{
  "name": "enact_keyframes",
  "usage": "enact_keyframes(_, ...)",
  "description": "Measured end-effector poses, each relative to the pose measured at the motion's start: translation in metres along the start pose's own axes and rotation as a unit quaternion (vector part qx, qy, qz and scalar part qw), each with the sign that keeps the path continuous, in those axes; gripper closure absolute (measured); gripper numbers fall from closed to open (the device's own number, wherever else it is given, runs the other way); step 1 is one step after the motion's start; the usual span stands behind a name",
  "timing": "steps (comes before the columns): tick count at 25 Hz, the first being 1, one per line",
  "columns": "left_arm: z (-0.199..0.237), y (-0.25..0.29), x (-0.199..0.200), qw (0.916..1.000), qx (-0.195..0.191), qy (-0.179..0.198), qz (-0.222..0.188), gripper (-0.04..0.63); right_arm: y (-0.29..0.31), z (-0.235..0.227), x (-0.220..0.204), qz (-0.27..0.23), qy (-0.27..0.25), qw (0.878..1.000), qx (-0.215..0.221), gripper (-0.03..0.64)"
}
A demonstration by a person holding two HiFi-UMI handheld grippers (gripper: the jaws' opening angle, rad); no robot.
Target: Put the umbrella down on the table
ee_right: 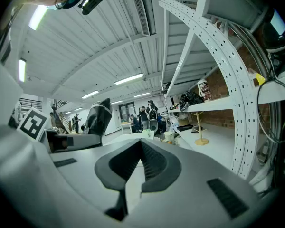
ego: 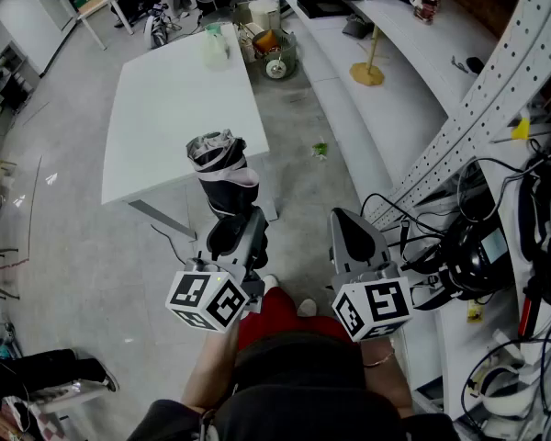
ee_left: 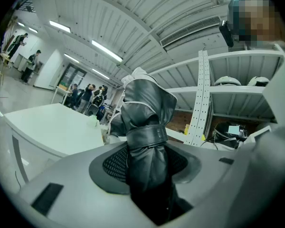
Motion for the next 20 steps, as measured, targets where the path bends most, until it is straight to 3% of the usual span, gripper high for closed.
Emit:
enact_keyframes(7,-0.002,-0.002,0.002,1.0,0.003,0.008,-0.002,0.4,-0.005,0.001,0.001,-0.007,-0.01,1.0,0.0,0.598)
enact_keyframes(15,-0.005,-0.002,0.006,0.9995,0.019,0.022,-0.008,0.4,-0.02,-0.025,0.007,-0.015,0.004,0.999,-0.04,0.598)
enact_keyframes(20,-0.008,0.005,0.011,0.9994,0.02,0.029,-0.006,0.4,-0.018,-0.032,0.014,-0.022,0.002,0.999,-0.042,0.598)
Point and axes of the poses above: the fingertips, and each gripper's own axes: y forward along the fingers, z to its left, x out of its top, the point moved 10 cm from there along -y, backward along the fingers, and after that the axes turned 14 degrees about y, right-handed, at the moved point
